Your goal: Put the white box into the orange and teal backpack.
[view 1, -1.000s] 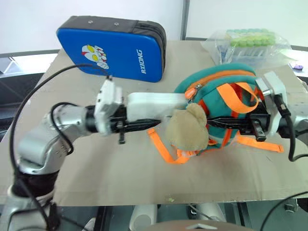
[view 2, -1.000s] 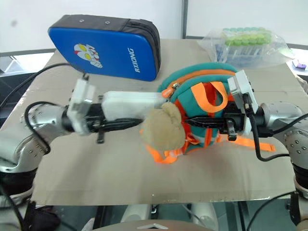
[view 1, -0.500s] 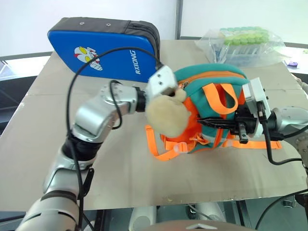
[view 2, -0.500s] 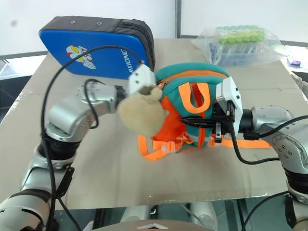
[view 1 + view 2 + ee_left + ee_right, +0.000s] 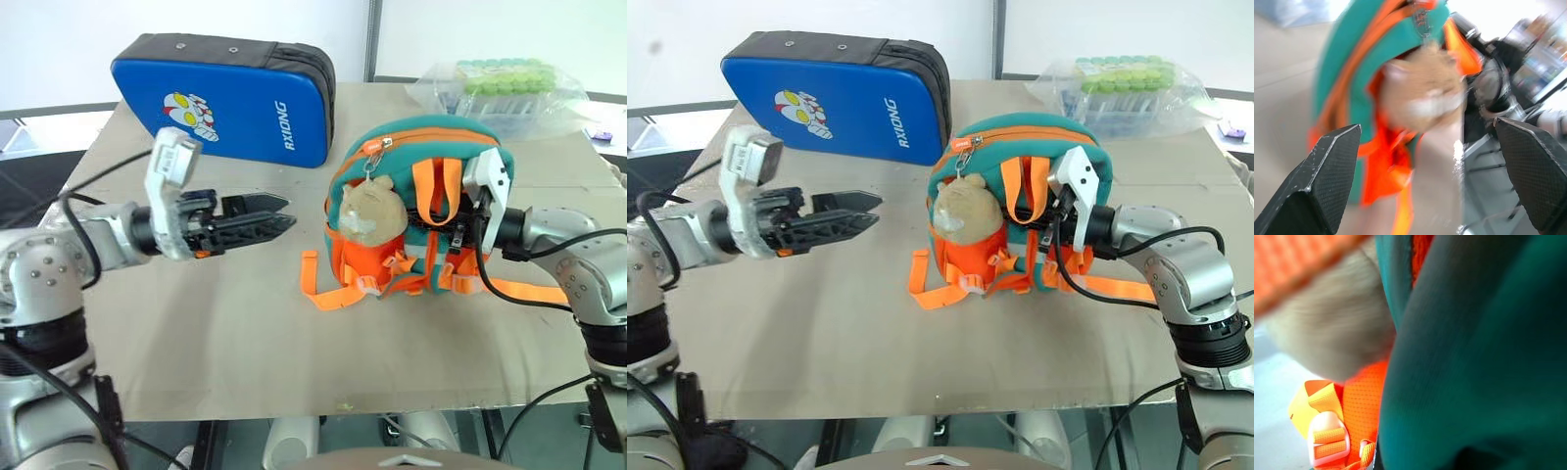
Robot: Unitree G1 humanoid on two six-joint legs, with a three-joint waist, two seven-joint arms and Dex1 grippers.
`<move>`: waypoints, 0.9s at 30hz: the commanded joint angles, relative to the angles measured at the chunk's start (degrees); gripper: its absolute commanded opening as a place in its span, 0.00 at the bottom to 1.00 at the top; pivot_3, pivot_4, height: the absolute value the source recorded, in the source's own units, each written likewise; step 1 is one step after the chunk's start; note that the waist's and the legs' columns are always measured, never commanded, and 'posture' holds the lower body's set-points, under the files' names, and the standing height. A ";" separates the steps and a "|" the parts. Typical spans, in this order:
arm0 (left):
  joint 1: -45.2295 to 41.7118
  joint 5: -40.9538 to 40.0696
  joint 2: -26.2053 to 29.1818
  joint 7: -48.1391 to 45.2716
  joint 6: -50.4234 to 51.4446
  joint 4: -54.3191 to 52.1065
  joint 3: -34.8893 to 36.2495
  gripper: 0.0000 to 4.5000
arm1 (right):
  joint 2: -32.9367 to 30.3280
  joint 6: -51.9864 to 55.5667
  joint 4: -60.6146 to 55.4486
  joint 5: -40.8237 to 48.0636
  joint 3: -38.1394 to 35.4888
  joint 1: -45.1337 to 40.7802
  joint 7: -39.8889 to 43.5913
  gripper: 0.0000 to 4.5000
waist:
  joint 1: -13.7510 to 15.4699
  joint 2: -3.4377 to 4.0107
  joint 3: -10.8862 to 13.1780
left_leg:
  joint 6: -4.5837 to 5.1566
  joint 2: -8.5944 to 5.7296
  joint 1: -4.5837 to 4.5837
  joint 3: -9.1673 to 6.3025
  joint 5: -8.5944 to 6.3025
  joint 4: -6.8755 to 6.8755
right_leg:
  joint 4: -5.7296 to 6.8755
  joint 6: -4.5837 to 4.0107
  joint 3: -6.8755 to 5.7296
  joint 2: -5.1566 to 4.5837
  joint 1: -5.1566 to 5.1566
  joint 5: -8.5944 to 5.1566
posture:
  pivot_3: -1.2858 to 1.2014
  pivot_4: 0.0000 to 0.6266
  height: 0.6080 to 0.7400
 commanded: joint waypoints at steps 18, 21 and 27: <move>-5.54 -3.99 -20.90 36.10 -6.20 1.71 -12.04 0.73 | -1.72 4.52 -7.68 4.67 -4.50 3.51 -0.59 0.00 | -0.17 -0.01 -0.02 | -0.01 -0.10 0.05 -0.04 0.00 0.01 | 0.06 -0.03 0.01 0.11 0.03 0.01 | 0.52 0.24 1.00; -5.02 -5.11 -19.73 34.87 -5.76 0.90 -11.46 0.46 | -0.98 4.12 -6.76 4.60 -6.02 3.73 -2.23 0.00 | 0.01 -0.01 -0.02 | -0.01 -0.10 0.05 -0.02 0.01 0.01 | 0.06 -0.03 0.02 0.11 0.04 0.01 | 0.52 0.24 1.00; -5.69 -9.54 -9.69 26.94 -5.14 3.03 -4.66 0.09 | 1.61 4.10 -0.97 6.64 -12.59 0.57 -7.79 0.00 | -0.14 0.00 -0.02 | -0.01 -0.08 0.08 -0.02 0.01 0.00 | 0.08 -0.03 0.02 0.16 0.03 0.01 | 0.52 0.24 1.00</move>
